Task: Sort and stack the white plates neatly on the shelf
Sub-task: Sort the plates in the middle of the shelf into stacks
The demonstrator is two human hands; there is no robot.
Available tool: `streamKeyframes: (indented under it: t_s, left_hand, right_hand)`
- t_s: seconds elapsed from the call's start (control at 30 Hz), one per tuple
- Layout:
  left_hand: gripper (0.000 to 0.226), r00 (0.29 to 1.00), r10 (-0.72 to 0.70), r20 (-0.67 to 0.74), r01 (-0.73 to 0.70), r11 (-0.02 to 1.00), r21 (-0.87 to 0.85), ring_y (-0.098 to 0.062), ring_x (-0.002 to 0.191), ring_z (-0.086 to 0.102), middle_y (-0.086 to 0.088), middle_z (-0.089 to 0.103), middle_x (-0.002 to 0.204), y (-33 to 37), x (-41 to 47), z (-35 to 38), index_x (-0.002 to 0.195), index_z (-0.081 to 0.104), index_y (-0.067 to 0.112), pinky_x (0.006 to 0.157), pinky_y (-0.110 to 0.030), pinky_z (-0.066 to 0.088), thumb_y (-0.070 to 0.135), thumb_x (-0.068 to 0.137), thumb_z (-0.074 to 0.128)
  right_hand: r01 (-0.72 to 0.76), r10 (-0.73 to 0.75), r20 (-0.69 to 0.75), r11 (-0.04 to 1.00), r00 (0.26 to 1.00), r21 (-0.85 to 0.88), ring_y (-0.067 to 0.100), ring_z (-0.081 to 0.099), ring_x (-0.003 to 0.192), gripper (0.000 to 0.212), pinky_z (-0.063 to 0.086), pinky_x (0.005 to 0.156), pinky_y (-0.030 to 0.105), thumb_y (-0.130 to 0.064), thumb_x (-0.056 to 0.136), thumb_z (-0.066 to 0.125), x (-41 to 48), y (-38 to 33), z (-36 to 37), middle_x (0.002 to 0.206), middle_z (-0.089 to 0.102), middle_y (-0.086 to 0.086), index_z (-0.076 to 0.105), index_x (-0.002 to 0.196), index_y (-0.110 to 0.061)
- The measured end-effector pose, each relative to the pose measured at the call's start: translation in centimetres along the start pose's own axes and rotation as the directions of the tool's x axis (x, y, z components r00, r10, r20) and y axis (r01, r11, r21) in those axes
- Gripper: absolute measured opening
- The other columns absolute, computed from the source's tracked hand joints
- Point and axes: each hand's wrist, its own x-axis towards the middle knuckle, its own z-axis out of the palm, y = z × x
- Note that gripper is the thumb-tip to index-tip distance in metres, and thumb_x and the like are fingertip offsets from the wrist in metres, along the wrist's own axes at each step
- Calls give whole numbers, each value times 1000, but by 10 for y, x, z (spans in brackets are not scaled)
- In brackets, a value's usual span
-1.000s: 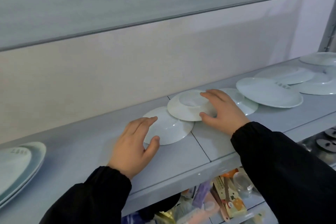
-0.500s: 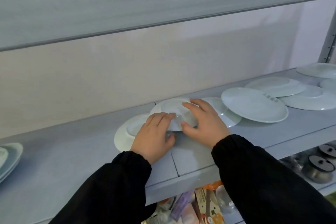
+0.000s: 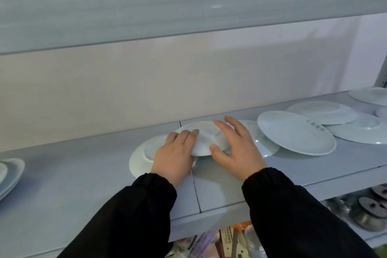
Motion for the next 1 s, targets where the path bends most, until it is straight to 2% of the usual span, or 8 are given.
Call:
streamKeyframes:
  t_s: [0.13, 0.2, 0.37, 0.5, 0.63, 0.73, 0.87, 1.0]
  left_hand:
    - [60, 992, -104, -74, 96, 990, -106, -32, 105, 55, -3, 58, 124, -12, -3, -16, 139, 48, 17, 75, -40, 52, 19, 79, 39]
    - [56, 968, -211, -137, 180, 961, -210, -29, 99, 58, 1, 57, 125, -24, -10, -25, 136, 50, 21, 73, -38, 51, 4, 83, 46]
    - [41, 796, -591, -134, 444, 719, -534, -16, 93, 53, 6, 54, 114, -69, -39, -52, 128, 51, 23, 78, -32, 43, 6, 92, 45]
    - [37, 600, -796, -84, 546, 484, -684, -22, 90, 64, 9, 61, 100, -112, -74, -77, 115, 49, 33, 71, -37, 56, 10, 86, 48]
    - [56, 484, -875, -6, 582, 327, -745, -23, 96, 61, 4, 57, 114, -146, -110, -101, 134, 43, 29, 60, -34, 60, 3, 85, 48]
    - [49, 396, -913, 100, 627, 189, -756, -33, 92, 63, -3, 56, 112, -173, -133, -108, 127, 41, 25, 52, -37, 58, 5, 83, 50]
    - [41, 425, -895, 135, 742, 259, -619, -29, 95, 59, -8, 61, 113, -185, -150, -113, 121, 46, 17, 76, -38, 50, 15, 81, 52]
    - [43, 521, -815, 252, 823, 402, -402, -25, 101, 56, -5, 58, 119, -187, -150, -108, 128, 47, 22, 82, -33, 42, 15, 85, 52]
  right_hand:
    - [22, -17, -72, 997, 997, 72, 9, 19, 145, 70, 31, 114, 38, -57, 79, 50, -2, 2, -4, 159, 12, -14, 33, 145, -41]
    - [43, -35, -95, 996, 995, 84, 3, 16, 145, 72, 28, 113, 31, -56, 80, 49, -1, 0, -4, 158, 9, -16, 30, 147, -39]
    - [51, -44, -82, 996, 996, 74, -16, 9, 136, 78, 17, 101, 5, -55, 78, 46, -1, -1, -5, 157, 10, -15, 27, 150, -34]
    - [28, -27, -40, 999, 999, 37, -10, 14, 134, 72, 23, 105, 24, -51, 80, 51, 0, 1, 0, 153, 11, -18, 31, 148, -34]
    - [35, -35, -31, 999, 999, 17, -21, 11, 128, 67, 23, 107, 26, -38, 85, 61, 0, 1, 2, 153, 14, -13, 36, 146, -31]
    - [32, -32, -12, 999, 999, -8, -15, 13, 129, 66, 24, 106, 28, -37, 85, 62, -2, -2, 5, 153, 14, -15, 36, 146, -32]
    - [68, -66, 29, 996, 997, -66, -2, 16, 137, 70, 29, 112, 38, -31, 86, 68, -7, -13, 10, 153, 15, -16, 33, 146, -37]
    - [111, -105, 85, 992, 991, -65, 7, 18, 143, 70, 29, 114, 42, -42, 83, 65, -12, -31, 24, 153, 13, -20, 33, 146, -39]
